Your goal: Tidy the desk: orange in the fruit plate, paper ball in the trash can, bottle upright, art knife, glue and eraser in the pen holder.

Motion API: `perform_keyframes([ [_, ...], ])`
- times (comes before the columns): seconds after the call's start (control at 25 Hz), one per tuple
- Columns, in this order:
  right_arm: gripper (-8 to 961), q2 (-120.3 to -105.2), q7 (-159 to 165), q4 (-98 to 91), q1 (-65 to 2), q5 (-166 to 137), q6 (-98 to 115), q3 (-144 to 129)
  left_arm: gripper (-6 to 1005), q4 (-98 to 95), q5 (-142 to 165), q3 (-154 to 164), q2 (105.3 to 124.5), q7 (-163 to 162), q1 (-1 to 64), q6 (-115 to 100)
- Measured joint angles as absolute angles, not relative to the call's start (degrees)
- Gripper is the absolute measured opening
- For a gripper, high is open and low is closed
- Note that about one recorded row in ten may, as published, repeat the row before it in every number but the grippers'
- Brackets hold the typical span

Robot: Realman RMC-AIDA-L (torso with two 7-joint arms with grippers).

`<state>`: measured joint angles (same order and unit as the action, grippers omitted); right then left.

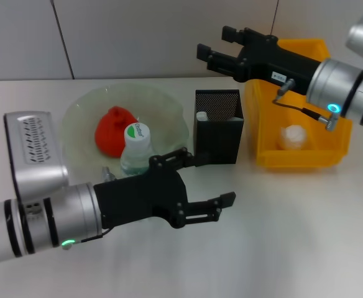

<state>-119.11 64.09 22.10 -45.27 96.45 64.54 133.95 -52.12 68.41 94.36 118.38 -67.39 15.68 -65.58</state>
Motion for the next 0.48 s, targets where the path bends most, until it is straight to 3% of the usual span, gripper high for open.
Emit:
perform_keyframes([
  [0.36,774,-118.87,63.7,29.6,-38.2,96.4,75.6,133.8,843,-51.4,70.5,88.3,118.10,-67.6,15.0,-71.2],
  [0.48,774,-117.84,64.0,30.7,-36.1,96.1,79.9,133.9,843,-51.4,72.6,86.1,118.05,-68.1,14.6,-74.0],
])
